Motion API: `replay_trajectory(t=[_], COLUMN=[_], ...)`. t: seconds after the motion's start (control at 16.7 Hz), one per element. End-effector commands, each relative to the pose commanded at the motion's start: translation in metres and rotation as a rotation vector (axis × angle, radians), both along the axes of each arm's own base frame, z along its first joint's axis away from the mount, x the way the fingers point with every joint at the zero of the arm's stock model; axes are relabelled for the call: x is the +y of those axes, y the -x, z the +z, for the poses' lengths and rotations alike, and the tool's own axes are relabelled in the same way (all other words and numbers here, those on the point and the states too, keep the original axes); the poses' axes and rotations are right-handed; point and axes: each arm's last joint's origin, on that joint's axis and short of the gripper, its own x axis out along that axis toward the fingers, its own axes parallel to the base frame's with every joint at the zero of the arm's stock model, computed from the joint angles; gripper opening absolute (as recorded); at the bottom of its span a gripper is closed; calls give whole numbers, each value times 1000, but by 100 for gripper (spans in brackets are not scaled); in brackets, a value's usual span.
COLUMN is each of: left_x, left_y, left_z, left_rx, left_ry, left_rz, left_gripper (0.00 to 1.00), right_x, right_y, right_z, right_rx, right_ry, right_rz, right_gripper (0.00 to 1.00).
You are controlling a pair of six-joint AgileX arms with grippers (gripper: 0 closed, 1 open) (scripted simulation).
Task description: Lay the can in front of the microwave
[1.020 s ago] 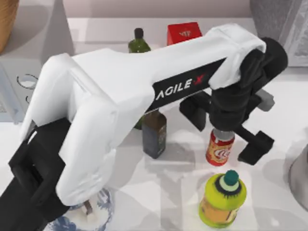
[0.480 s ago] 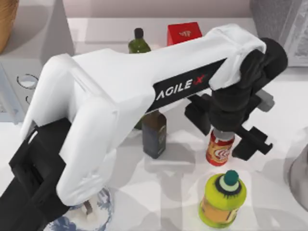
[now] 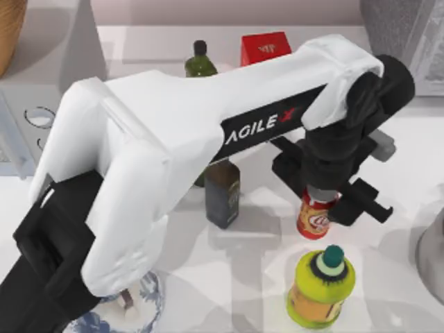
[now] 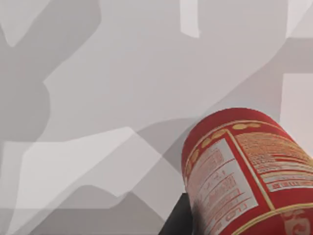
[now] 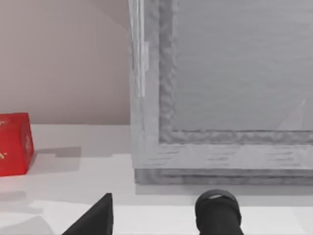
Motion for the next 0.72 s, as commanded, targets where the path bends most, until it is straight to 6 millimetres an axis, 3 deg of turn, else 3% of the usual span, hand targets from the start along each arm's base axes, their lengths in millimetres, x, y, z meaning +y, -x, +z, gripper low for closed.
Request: replay_trajectory(t=[0.54,0.72], left_x=[0,-1], left_y=[0,0], left_z=[1,15], left_rx=[0,3], left_ry=[0,-1], left_rz=[0,-1], left_gripper=[0,0], right_x=[0,0], right_y=[0,0], right_z=[0,0], right_rx=[0,0], right_ry=[0,0], right_rz=[0,0], right_gripper=[100,100])
